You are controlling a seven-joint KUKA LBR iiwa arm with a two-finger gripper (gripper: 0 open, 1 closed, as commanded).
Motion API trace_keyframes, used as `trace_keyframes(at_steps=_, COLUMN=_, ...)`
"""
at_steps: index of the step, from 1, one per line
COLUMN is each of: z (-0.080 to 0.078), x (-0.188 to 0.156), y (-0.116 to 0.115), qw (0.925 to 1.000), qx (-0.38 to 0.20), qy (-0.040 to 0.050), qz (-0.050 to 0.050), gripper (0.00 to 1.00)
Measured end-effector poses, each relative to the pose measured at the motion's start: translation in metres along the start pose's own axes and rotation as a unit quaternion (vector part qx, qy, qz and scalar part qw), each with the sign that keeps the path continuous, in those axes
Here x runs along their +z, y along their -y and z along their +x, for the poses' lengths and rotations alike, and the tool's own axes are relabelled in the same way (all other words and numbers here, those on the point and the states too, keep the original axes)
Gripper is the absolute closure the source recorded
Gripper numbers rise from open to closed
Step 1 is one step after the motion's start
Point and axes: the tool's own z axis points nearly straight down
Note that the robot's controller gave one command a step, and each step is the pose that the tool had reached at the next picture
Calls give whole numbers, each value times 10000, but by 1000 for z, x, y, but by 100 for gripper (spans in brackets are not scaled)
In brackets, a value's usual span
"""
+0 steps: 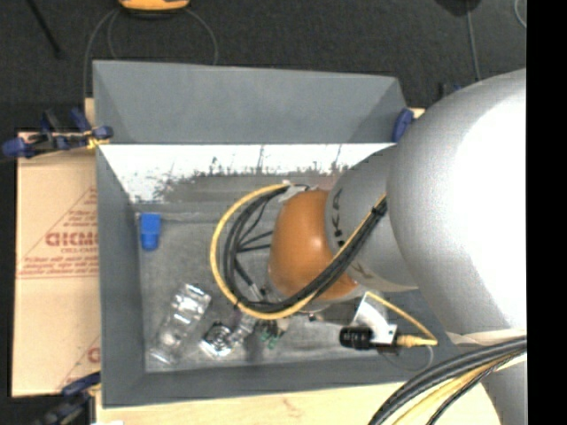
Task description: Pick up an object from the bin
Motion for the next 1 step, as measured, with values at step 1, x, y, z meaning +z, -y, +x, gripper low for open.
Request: trace_keyframes(at_steps=1, z=1, x=1, y=0, qw=10000, qx=3, qy=-9, qz=4, gripper=0)
